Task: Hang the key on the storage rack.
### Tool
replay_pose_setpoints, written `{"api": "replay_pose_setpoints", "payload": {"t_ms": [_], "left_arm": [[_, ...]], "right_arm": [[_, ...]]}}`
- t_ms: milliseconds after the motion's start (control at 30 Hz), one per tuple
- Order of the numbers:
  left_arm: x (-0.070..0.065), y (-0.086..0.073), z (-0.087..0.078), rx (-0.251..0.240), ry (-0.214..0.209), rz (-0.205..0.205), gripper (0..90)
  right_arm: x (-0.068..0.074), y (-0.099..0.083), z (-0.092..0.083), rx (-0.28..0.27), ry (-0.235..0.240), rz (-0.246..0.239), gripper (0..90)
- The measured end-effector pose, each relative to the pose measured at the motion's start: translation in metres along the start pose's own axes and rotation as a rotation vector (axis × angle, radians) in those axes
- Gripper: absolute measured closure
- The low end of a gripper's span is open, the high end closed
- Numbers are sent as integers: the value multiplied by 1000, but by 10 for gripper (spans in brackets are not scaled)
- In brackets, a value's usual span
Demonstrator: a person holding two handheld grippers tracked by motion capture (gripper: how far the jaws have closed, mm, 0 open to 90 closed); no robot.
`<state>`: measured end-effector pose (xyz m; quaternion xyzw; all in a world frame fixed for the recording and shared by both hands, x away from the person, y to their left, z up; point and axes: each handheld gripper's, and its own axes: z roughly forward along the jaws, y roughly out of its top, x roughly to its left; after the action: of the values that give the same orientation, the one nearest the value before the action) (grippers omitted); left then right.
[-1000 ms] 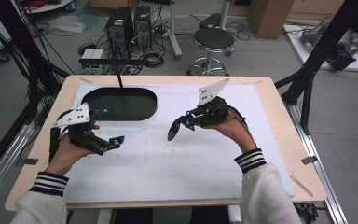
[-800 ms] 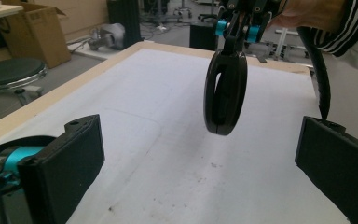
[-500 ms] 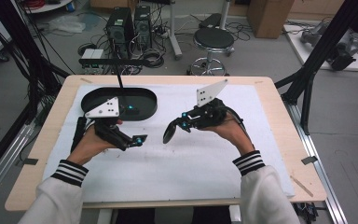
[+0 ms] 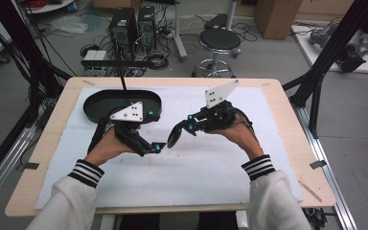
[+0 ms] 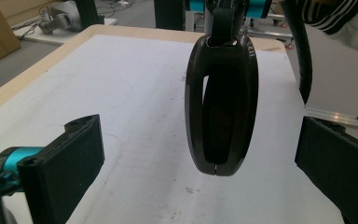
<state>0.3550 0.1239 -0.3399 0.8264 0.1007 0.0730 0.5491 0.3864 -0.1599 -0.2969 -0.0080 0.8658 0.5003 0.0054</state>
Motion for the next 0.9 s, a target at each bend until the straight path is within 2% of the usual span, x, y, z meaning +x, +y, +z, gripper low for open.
{"api": "replay_pose_setpoints", "payload": {"t_ms": [100, 233, 400, 500, 700, 900], "left_arm": [[-1, 3, 7, 19, -10, 10, 17], [-4, 5, 16, 19, -40, -1, 17], [-7, 5, 28, 60, -69, 21, 24], [-8, 5, 32, 67, -85, 21, 83], [-9, 4, 35, 86, -96, 16, 128], [-8, 5, 32, 79, -85, 15, 246]], "right_arm": [[0, 1, 0, -4, 6, 5, 857], [1, 1, 2, -7, 17, 1, 857], [2, 1, 2, -8, 19, -5, 856], [3, 2, 2, -9, 21, -4, 856], [3, 2, 2, -13, 31, -6, 856], [3, 2, 4, -15, 42, -6, 855]]}}
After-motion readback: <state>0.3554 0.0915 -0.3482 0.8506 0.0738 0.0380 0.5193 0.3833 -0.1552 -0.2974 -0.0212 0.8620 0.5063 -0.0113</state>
